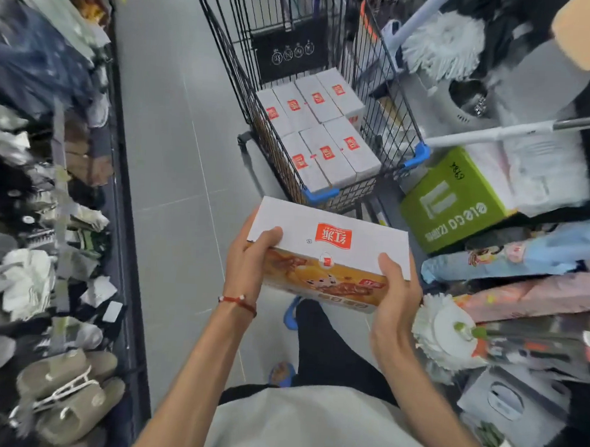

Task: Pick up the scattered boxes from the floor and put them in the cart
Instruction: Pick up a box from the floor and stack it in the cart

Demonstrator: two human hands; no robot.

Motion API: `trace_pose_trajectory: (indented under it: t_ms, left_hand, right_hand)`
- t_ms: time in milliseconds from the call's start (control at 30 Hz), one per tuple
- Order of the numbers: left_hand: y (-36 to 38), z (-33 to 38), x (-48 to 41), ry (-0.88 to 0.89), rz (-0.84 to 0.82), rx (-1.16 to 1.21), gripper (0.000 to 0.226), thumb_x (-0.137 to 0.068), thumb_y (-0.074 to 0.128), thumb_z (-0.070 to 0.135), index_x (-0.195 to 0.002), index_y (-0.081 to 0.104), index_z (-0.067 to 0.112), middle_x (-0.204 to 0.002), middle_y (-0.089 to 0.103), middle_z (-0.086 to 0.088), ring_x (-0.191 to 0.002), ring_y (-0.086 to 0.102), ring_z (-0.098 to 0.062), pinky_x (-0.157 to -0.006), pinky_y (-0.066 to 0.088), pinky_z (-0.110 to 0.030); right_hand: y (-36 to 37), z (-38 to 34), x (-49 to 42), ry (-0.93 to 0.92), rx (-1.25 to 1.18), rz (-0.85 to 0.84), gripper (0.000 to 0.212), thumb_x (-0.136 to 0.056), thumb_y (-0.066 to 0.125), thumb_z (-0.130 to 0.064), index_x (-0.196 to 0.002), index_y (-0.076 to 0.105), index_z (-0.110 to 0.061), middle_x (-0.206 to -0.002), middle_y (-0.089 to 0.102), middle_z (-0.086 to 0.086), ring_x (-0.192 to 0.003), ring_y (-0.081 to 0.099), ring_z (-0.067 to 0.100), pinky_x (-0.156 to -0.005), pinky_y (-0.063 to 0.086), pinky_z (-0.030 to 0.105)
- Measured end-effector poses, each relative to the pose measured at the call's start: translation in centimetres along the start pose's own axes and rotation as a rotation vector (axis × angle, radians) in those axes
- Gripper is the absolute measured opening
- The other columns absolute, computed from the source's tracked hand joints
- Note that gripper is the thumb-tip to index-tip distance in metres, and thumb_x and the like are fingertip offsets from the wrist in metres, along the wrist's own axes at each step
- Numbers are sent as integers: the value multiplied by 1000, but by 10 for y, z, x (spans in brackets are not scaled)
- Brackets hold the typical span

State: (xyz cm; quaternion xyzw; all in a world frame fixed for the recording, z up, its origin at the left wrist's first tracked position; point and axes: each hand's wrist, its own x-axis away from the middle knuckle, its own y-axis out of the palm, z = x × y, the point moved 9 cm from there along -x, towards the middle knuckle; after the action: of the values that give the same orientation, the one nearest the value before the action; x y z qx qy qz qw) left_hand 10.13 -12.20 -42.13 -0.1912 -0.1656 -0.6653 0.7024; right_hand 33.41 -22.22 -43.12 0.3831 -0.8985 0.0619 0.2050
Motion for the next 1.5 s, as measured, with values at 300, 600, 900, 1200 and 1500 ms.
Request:
trace_pose_trajectory:
  t_ms: [300,600,900,1200,1500]
  left_hand:
    - [79,105,-133,96,-74,-75,55,-78,59,39,-132,61,24,-110,73,4,-88,70,-4,-61,49,-7]
    - [150,149,-235,50,-224,-147,54,-91,63,21,-143,53,29,-127,69,0,-110,69,-19,-93,58,-32]
    - [240,166,-341,8,-558,-283,50,-94,63,17,-142,54,29,-133,66,7,-116,67,-12,-99,54,-30]
    - [321,156,-429,28,-875,-456,40,-97,62,19,-130,58,41,-109,73,23,-102,69,3,-84,54,-14]
    - [366,110,-489,75,-984,-416,48,-102,53,20,-149,44,15,-131,67,-2,-119,65,-21,-99,55,-41]
  right_hand:
    - [61,-54,-146,5,-47,46,41,-103,58,-19,-144,58,-22,-117,76,-8,-99,74,4,-71,57,16]
    - [77,-85,-226,-14,-29,141,48,-102,60,-13,-149,53,-21,-113,69,-23,-90,67,-17,-72,49,4]
    - [89,-86,-271,16,-68,390,54,-100,65,-14,-151,49,-19,-126,70,-13,-104,67,-10,-81,49,6]
    - [116,-68,-324,-2,-91,606,60,-99,68,-16,-153,44,-18,-134,68,-8,-121,64,1,-93,51,13]
    - [118,-30,-374,-65,-56,642,65,-103,62,-12,-160,32,-16,-142,62,-5,-123,61,-4,-97,47,12]
